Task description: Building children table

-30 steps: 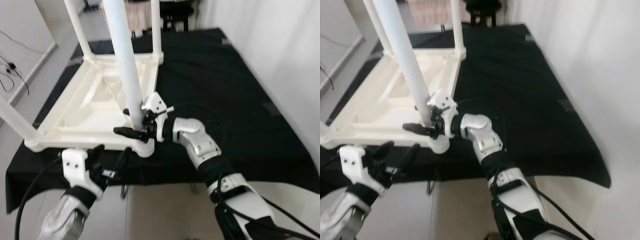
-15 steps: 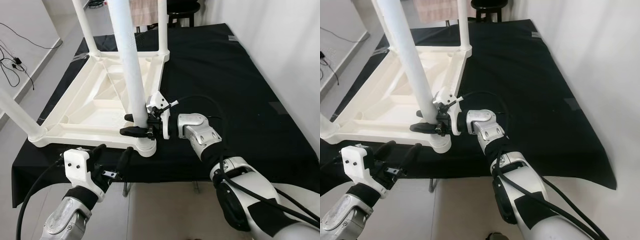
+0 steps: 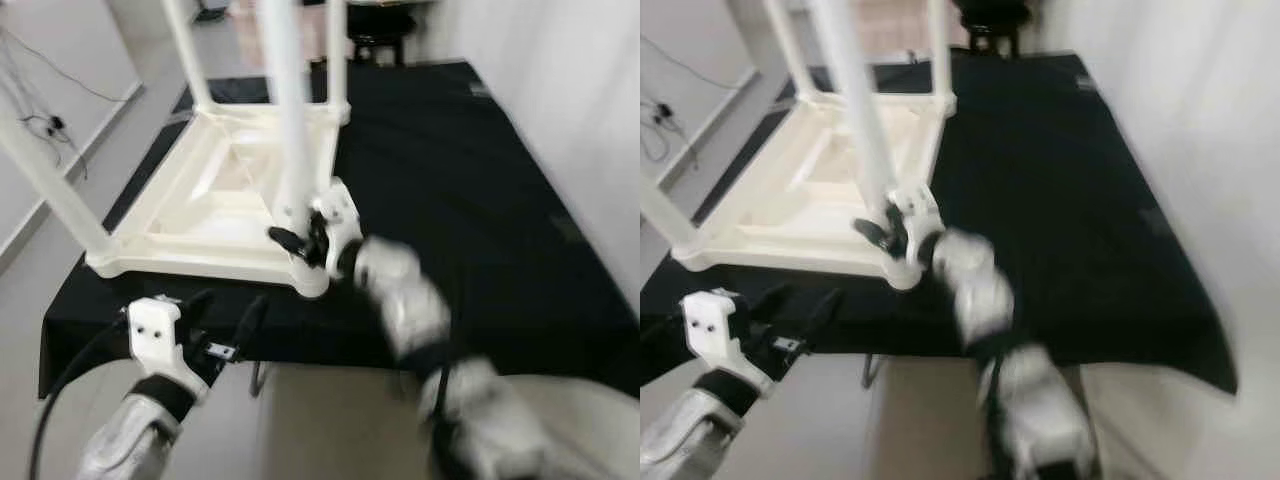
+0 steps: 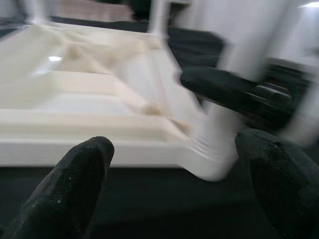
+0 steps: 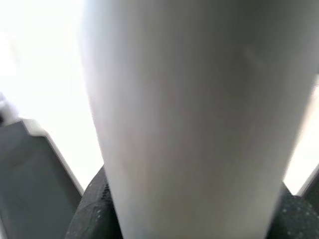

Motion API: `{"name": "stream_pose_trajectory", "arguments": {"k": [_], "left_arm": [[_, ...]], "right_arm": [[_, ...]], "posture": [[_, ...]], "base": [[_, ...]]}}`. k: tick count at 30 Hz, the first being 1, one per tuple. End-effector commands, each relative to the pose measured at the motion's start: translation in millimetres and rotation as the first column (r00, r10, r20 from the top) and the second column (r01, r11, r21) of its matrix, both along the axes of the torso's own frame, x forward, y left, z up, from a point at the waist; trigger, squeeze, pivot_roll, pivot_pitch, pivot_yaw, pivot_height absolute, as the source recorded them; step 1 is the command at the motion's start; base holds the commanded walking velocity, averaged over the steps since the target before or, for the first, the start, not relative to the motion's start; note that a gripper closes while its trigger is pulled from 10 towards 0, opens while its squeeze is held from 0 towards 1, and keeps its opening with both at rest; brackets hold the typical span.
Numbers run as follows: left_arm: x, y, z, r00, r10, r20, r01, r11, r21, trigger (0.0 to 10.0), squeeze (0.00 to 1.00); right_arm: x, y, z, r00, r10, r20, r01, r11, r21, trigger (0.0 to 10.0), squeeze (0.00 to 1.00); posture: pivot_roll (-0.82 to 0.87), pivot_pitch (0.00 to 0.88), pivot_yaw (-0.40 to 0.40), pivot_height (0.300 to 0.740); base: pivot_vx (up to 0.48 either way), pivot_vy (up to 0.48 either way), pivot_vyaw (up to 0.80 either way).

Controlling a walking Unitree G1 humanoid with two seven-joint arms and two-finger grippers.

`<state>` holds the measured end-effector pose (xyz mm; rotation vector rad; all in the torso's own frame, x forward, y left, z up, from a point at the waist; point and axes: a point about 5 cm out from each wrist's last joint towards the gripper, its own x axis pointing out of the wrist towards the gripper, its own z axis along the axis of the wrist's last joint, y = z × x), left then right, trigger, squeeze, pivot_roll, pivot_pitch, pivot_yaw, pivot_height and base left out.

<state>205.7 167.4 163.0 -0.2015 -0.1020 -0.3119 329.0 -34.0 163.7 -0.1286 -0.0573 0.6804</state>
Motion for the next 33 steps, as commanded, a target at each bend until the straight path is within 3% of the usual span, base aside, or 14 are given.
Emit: {"name": "stream_pose_trajectory", "arguments": {"k": [1,6,7,9,10,11,12,15,17,19,22,25,26,33], "left_arm": [[0.8,1.7,-1,1.0,-0.001,-0.008,0.001,1.0,0.016,10.0,0.0],[3.8,-0.1,-4,1.0,-0.001,-0.01,0.001,1.0,0.014,10.0,0.0],[3.9,0.0,-5,1.0,0.004,-0.009,-0.004,1.0,0.013,10.0,0.0],[4.1,0.1,-5,1.0,0.008,-0.008,-0.008,1.0,0.013,10.0,0.0],[5.0,0.2,-5,1.0,0.011,-0.007,-0.011,1.0,0.013,10.0,0.0],[5.0,0.2,-5,1.0,0.011,-0.007,-0.011,1.0,0.013,10.0,0.0],[6.0,0.4,-6,1.0,0.014,-0.006,-0.014,1.0,0.013,10.0,0.0],[6.9,0.6,-6,1.0,0.016,-0.005,-0.016,1.0,0.013,10.0,0.0],[8.9,1.0,-7,1.0,0.018,-0.006,-0.018,1.0,0.014,10.0,0.0],[10.2,0.4,-9,1.0,0.017,-0.007,-0.017,1.0,0.013,10.0,0.0],[10.8,-0.5,-9,1.0,0.018,-0.006,-0.018,1.0,0.014,10.0,0.0],[10.8,-0.5,-9,1.0,0.018,-0.006,-0.018,1.0,0.014,10.0,0.0],[10.9,-0.7,-10,1.0,0.022,-0.004,-0.022,1.0,0.014,10.0,0.0],[10.4,-2.6,-13,1.0,0.021,-0.007,-0.021,1.0,0.011,10.0,0.0]], "right_arm": [[-8.0,12.1,-33,0.983,-0.02,-0.182,0.018,1.0,-0.013,0.0,0.0],[10.8,19.4,-33,0.983,0.025,-0.183,-0.029,0.999,-0.019,0.0,0.0],[12.1,20.7,-30,0.986,0.025,-0.165,-0.028,0.999,-0.017,5.4,0.0],[12.4,22.9,-27,0.988,0.048,-0.149,-0.051,0.999,-0.015,5.4,0.0],[12.1,24.4,-24,0.987,0.075,-0.142,-0.078,0.997,-0.02,10.0,0.4],[12.1,24.4,-24,0.987,0.075,-0.142,-0.078,0.997,-0.02,10.0,0.4],[7.0,26.8,-16,0.977,0.16,-0.142,-0.16,0.987,0.016,10.0,1.0],[1.9,27.7,-10,0.965,0.219,-0.142,-0.215,0.976,0.041,10.0,1.0],[5.2,13.8,10,0.918,0.389,-0.075,-0.384,0.92,0.075,10.0,1.0],[18.2,-7.5,20,0.879,0.476,-0.034,-0.475,0.88,0.026,10.0,1.0],[23.0,-20.7,21,0.844,0.536,-0.034,-0.537,0.843,-0.043,10.0,1.0],[23.0,-20.7,21,0.844,0.536,-0.034,-0.537,0.843,-0.043,10.0,1.0],[25.2,-26.2,23,0.823,0.566,-0.049,-0.568,0.823,-0.027,10.0,0.0],[35.3,-35.7,29,0.77,0.626,-0.125,-0.625,0.779,0.052,10.0,0.0]], "posture": [[0.04,0.143,0.039,0.74],[0.06,0.116,0.026,0.74],[0.06,0.109,0.02,0.74],[0.06,0.106,0.019,0.74],[0.06,0.101,0.019,0.74],[0.06,0.101,0.019,0.74],[0.07,0.095,0.021,0.74],[0.07,0.091,0.021,0.74],[0.07,0.073,0.023,0.74],[0.08,0.065,0.017,0.74],[0.09,0.063,0.01,0.74],[0.09,0.063,0.01,0.74],[0.09,0.052,0.005,0.74],[0.1,0.034,0.001,0.74]], "base": [[0.0,0.0,0.0],[0.0,0.0,0.0],[0.0,0.0,0.0],[0.0,0.0,0.0],[0.0,0.0,0.0],[0.0,0.0,0.0],[0.0,0.0,0.0],[0.0,0.0,0.0],[0.0,0.0,0.0],[0.0,0.0,0.0],[0.0,0.0,0.0],[0.0,0.0,0.0],[0.0,0.0,0.0],[0.0,0.0,0.0]]}}
